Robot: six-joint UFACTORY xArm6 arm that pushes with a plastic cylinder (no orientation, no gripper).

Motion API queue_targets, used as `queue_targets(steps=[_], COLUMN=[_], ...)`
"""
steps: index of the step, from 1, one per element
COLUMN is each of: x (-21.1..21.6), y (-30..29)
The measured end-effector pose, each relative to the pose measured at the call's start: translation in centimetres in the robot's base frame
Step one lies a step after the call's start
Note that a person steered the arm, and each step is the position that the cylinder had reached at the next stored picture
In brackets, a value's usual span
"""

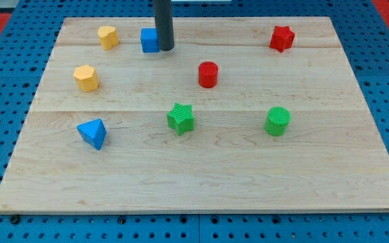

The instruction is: Move the green star to the bottom left of the blue cube

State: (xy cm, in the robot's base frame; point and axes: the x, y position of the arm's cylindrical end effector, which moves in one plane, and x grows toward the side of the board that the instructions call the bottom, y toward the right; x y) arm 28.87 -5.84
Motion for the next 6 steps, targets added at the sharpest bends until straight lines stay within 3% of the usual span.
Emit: queue_targets(steps=[5, 6], x=[10.6, 10.7], y=[0.0, 0.6])
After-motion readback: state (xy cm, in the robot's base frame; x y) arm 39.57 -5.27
